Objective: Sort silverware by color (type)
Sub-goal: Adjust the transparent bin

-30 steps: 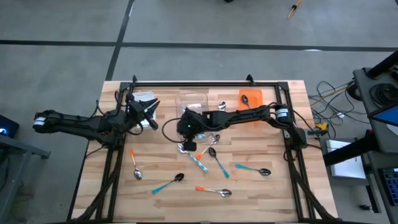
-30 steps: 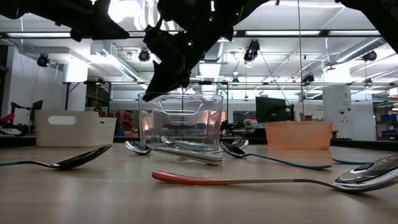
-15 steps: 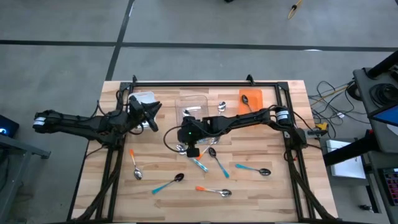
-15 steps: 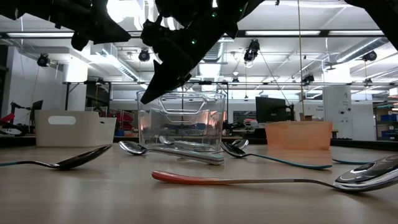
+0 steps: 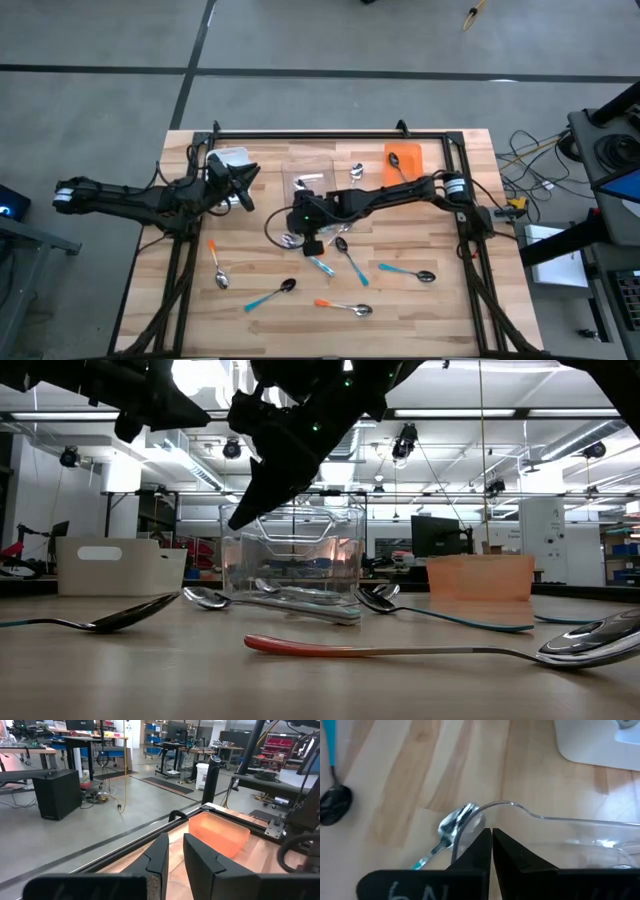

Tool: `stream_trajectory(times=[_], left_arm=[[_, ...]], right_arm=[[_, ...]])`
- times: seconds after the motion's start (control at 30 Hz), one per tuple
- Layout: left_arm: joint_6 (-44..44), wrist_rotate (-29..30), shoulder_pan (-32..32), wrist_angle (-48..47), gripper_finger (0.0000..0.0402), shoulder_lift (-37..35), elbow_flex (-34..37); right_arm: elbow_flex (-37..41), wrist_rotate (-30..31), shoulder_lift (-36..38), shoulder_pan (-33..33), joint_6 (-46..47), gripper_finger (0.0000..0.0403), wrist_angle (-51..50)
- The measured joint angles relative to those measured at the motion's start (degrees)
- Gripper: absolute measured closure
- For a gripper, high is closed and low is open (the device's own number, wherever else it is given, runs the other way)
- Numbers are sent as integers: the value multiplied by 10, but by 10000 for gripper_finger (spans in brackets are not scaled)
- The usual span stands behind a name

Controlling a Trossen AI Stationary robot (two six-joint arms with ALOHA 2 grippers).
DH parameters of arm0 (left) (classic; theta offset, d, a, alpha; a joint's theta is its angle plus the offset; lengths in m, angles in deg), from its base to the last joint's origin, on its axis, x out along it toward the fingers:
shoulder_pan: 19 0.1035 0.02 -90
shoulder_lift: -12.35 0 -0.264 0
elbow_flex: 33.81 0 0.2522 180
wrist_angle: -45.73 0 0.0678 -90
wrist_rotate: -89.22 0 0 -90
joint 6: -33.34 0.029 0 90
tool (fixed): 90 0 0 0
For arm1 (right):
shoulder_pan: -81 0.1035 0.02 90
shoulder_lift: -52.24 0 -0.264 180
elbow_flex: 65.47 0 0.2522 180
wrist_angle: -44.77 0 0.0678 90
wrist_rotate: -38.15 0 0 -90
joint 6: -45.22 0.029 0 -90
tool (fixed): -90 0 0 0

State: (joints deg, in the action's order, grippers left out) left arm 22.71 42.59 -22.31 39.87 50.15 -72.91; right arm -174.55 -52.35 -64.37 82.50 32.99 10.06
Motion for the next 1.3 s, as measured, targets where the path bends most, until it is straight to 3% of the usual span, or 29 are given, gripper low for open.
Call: stream_trajectory(times=[0.37,0.93,1.2,1.3], left_arm=[[-7,-1,0,0,361,0,0],[-25,-8,0,0,361,0,0],[-53,-140,0,0,361,0,0],[-64,-161,0,0,361,1,0]], right_arm=[[64,0,41,3,10,394,60],[83,1,41,2,15,394,30],[83,1,41,2,21,394,40],[84,1,41,3,22,394,51]])
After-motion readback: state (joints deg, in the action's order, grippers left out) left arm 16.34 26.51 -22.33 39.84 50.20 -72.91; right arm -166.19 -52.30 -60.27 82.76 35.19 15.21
